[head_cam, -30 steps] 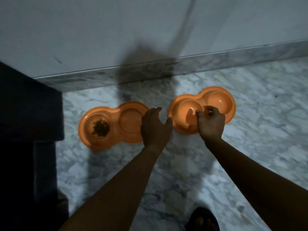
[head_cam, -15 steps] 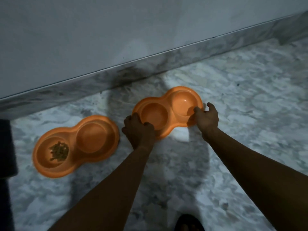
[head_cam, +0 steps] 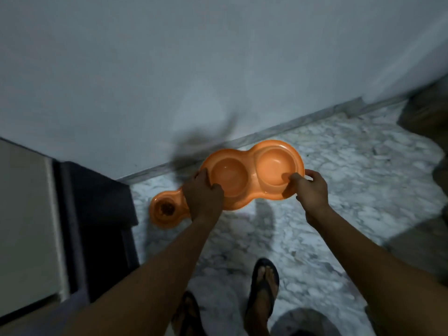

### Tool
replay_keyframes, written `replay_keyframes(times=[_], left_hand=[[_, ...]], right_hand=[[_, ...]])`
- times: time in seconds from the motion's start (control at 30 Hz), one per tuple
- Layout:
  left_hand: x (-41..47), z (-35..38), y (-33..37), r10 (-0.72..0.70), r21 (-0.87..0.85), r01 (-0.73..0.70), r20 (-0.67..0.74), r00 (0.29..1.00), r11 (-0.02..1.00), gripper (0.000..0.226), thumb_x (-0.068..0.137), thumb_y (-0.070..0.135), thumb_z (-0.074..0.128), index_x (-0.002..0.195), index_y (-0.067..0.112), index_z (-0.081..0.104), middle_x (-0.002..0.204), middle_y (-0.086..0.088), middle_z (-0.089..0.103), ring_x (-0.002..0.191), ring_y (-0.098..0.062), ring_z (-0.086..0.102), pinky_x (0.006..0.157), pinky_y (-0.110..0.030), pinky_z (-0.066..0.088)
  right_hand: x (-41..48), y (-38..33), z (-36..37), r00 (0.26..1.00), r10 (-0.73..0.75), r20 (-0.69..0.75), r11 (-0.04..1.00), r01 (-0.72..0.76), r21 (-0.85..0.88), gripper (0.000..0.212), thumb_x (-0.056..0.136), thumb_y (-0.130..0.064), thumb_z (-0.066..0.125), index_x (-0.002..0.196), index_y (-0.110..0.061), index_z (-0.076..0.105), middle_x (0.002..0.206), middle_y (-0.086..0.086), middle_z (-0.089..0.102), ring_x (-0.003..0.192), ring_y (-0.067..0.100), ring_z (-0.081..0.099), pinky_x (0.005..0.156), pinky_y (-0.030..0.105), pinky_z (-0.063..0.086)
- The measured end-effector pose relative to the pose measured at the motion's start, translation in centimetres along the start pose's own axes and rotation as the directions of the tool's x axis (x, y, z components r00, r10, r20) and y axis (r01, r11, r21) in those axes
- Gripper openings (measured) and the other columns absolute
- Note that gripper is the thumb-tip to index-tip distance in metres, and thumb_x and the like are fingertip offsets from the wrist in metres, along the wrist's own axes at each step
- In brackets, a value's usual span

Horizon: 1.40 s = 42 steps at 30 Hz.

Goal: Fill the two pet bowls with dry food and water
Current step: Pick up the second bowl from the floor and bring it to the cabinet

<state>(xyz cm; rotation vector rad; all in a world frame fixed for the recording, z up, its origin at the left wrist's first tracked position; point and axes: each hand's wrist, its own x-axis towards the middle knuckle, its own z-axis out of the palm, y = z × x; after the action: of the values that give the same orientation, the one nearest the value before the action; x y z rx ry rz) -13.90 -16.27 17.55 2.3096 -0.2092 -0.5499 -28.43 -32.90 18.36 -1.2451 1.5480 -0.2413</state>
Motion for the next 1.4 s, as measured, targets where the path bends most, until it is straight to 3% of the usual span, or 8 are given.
replay_keyframes(times=[0.17,0.4,0.5,0.6,0.73,1.03,1.27,1.4], left_hand=[[-8.4,-15.2,6.8,0.079,-0.009,-0.079,0.014,0.997,0.997,0.063,0.06,0.022,0.049,0.118,0.006,0.066,0.117,-0.02,0.063,0.108,-0.038,0.058,0.093,-0.041,0.047],[-18.3,-32.3,11.5,0.11,-0.001,-0.11,-0.041,0.993,0.994,0.066,0.062,0.026,0.048,0.124,0.008,0.064,0.128,-0.017,0.059,0.118,-0.036,0.055,0.102,-0.04,0.043],[-23.2,-38.7,12.1,0.139,-0.046,-0.145,-0.127,0.982,0.988,0.063,0.066,0.025,0.054,0.126,0.01,0.064,0.127,-0.014,0.062,0.116,-0.032,0.058,0.102,-0.037,0.044],[-27.6,-44.9,11.9,0.162,-0.046,-0.178,-0.241,0.957,0.983,0.052,0.076,0.01,0.064,0.128,0.01,0.064,0.128,-0.012,0.063,0.118,-0.031,0.058,0.102,-0.034,0.042],[-32.9,-53.4,10.0,0.12,-0.064,-0.151,-0.347,0.93,0.986,0.052,0.077,0.008,0.065,0.129,0.013,0.064,0.131,-0.01,0.062,0.12,-0.03,0.057,0.102,-0.034,0.043],[-41.2,-70.0,2.4,-0.037,-0.219,-0.096,-0.537,0.843,0.971,0.051,0.082,0.008,0.06,0.133,0.014,0.061,0.134,-0.01,0.061,0.122,-0.03,0.055,0.102,-0.037,0.043],[-41.5,-82.0,-7.5,-0.12,-0.269,-0.039,-0.55,0.826,0.962,0.052,0.082,0.01,0.061,0.134,0.016,0.06,0.132,-0.01,0.061,0.119,-0.03,0.056,0.099,-0.038,0.046],[-39.6,-88.9,-14.4,-0.136,-0.248,0.001,-0.53,0.837,0.969,0.052,0.083,0.012,0.063,0.135,0.015,0.059,0.133,-0.012,0.061,0.119,-0.031,0.056,0.098,-0.038,0.046]], right_hand=[[-15.7,-7.2,-5.4,0.999,-0.025,0.035,1.0,0.024,0.016,0.057,0.085,-0.026,0.077,0.134,-0.018,0.05,0.099,-0.003,0.062,0.093,0.017,0.063,0.094,0.05,0.053],[-33.2,-12.7,-9.2,0.99,-0.071,0.126,0.994,0.059,0.093,0.051,0.084,-0.026,0.076,0.128,-0.022,0.051,0.115,0.01,0.065,0.11,0.031,0.066,0.1,0.051,0.052],[-39.8,-14.4,-9.9,0.982,-0.097,0.159,0.985,0.072,0.157,0.049,0.085,-0.023,0.073,0.129,-0.02,0.051,0.121,0.013,0.063,0.11,0.032,0.065,0.091,0.046,0.053],[-46.2,-15.8,-9.6,0.962,-0.177,0.207,0.971,0.136,0.198,0.051,0.082,-0.023,0.073,0.128,-0.019,0.053,0.119,0.014,0.065,0.098,0.029,0.064,0.08,0.042,0.053],[-54.6,-17.0,-8.2,0.915,-0.27,0.301,0.951,0.204,0.232,0.05,0.081,-0.024,0.073,0.127,-0.017,0.055,0.114,0.012,0.066,0.089,0.026,0.062,0.073,0.038,0.051],[-70.9,-18.0,0.4,0.764,-0.439,0.473,0.898,0.387,0.207,0.059,0.084,-0.027,0.076,0.136,-0.02,0.049,0.132,0.011,0.058,0.118,0.035,0.061,0.099,0.051,0.054],[-80.6,-16.7,12.1,0.699,-0.455,0.551,0.881,0.443,0.165,0.055,0.082,-0.033,0.078,0.129,-0.022,0.052,0.129,0.008,0.06,0.114,0.034,0.062,0.1,0.053,0.054],[-85.8,-14.7,20.2,0.709,-0.421,0.566,0.896,0.423,0.137,0.053,0.082,-0.033,0.078,0.128,-0.019,0.054,0.124,0.009,0.063,0.109,0.032,0.064,0.098,0.052,0.055]])
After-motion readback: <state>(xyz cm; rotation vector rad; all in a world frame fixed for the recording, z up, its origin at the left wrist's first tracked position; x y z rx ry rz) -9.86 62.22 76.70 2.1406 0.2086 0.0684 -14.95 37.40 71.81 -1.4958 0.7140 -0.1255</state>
